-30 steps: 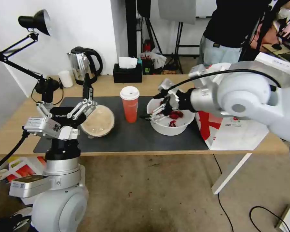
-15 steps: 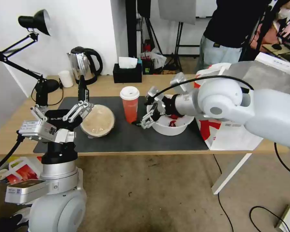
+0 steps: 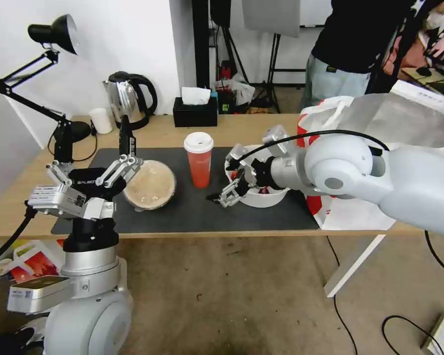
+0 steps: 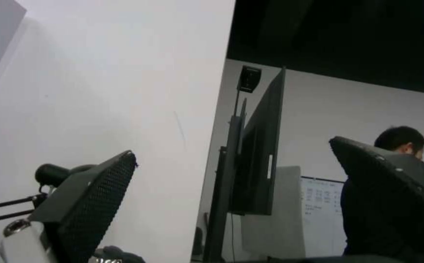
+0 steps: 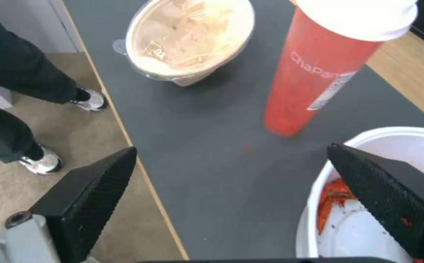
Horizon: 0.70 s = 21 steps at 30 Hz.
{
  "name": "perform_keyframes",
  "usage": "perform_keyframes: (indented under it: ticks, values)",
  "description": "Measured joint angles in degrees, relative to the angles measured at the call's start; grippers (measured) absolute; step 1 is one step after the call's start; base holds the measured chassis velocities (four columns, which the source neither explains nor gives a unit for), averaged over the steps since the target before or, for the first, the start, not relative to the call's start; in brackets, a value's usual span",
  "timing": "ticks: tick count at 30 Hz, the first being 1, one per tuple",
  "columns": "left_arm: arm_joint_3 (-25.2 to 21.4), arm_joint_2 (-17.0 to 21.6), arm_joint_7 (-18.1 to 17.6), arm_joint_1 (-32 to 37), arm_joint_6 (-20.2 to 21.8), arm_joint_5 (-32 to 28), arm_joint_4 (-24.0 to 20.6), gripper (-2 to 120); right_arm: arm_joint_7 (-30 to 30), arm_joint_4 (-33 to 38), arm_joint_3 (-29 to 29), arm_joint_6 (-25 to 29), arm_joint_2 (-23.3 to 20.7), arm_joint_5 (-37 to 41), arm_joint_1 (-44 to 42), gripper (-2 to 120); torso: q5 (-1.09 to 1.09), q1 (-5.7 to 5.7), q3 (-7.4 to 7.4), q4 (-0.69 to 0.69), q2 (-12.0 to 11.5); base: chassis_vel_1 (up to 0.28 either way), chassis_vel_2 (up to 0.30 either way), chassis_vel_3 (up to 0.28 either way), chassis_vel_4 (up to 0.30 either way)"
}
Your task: Pick up the trash from the table and place it into the takeout bag.
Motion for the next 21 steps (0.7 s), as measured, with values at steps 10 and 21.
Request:
perform_keyframes:
  ticks: [10, 21]
  values:
    - [0.12, 0.13, 0.0, -0.05, 0.0, 0.01, 0.22, 100, 2.65, 0.45, 0.73, 0.01, -1.92, 0.44, -2.1, 100, 0.0, 0.0, 0.0, 0.0, 0.0, 0.0, 0.0, 0.0, 0.0]
    - [0.24, 0.18, 0.01, -0.11, -0.01, -0.06, 0.37, 100, 4.05, 0.69, 3.01, 0.02, -2.72, 0.73, -6.67, 100, 0.0, 0.0, 0.0, 0.0, 0.0, 0.0, 0.0, 0.0, 0.0]
